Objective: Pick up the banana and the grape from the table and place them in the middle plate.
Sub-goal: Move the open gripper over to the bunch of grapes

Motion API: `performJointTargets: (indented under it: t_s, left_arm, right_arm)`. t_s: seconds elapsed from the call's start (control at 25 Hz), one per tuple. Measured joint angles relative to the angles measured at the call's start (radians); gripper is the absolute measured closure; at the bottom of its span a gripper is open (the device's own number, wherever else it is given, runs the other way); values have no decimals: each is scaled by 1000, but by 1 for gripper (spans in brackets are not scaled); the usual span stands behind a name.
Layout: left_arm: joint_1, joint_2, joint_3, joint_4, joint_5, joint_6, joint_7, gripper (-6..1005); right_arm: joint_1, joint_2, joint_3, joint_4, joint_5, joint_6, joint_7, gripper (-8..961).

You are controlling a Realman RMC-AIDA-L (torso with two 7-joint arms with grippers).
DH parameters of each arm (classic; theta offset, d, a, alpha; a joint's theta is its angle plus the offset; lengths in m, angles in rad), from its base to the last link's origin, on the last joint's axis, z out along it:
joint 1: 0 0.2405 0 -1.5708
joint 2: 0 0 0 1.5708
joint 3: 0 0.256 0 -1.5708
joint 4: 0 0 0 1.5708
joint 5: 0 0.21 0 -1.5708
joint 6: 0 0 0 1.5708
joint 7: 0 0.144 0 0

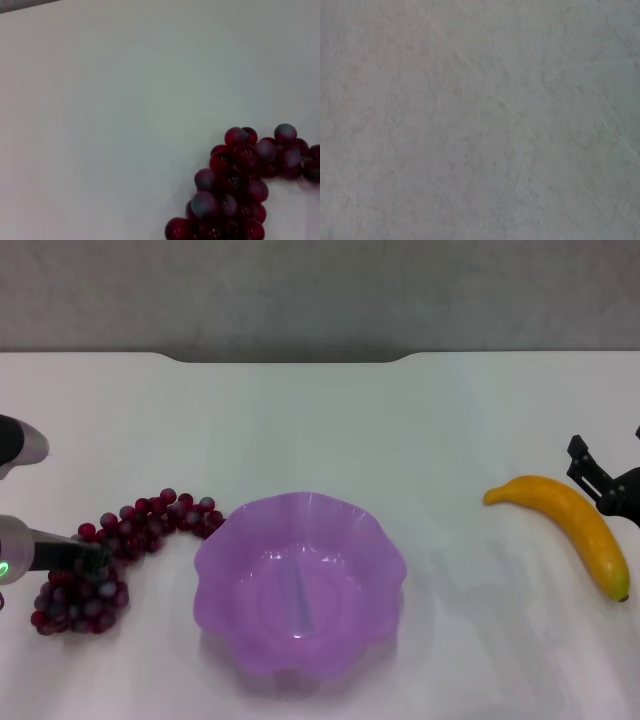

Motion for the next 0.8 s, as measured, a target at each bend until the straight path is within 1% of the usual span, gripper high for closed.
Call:
performJointTargets:
  t_s: [0.56, 0.8]
  left_arm:
    - [3, 0, 0, -1, 0, 7, -4, 765]
    - [2, 0, 0, -12, 0, 8, -4, 786]
  right_arm:
    - [0, 0, 0, -1, 0, -3, 0, 48]
    - [0, 1, 0, -2, 0, -3, 0, 46]
